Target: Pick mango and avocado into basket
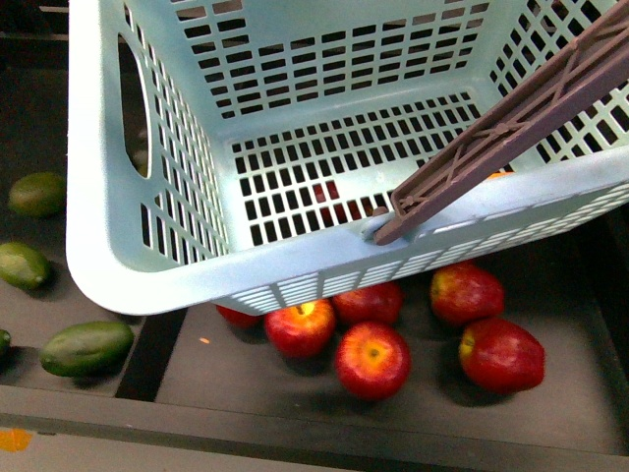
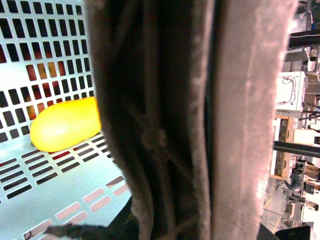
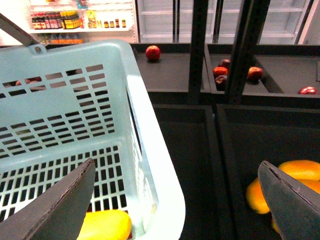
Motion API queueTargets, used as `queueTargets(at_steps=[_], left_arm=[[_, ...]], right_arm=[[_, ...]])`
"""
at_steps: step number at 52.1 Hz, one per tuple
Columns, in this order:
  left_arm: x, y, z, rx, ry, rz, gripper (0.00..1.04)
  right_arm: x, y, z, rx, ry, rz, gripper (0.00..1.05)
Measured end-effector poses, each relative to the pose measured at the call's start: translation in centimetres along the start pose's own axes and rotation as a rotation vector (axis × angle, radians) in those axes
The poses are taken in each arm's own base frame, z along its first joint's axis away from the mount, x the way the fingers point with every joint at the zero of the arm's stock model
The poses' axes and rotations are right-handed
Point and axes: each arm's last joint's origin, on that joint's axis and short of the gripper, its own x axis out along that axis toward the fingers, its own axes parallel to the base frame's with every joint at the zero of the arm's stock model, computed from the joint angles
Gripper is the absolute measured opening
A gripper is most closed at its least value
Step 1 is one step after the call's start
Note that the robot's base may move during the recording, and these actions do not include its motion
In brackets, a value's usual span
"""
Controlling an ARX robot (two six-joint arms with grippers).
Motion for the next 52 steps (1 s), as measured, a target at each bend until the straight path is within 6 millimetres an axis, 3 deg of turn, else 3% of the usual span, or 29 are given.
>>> queueTargets(at_steps=[52], left_arm=[[-0.33, 0.37, 0.51, 0.002, -0.034, 0.021, 0.15]], right_arm=[[-0.02, 0.03, -0.02, 0.0, 0.0, 0.005, 0.96]])
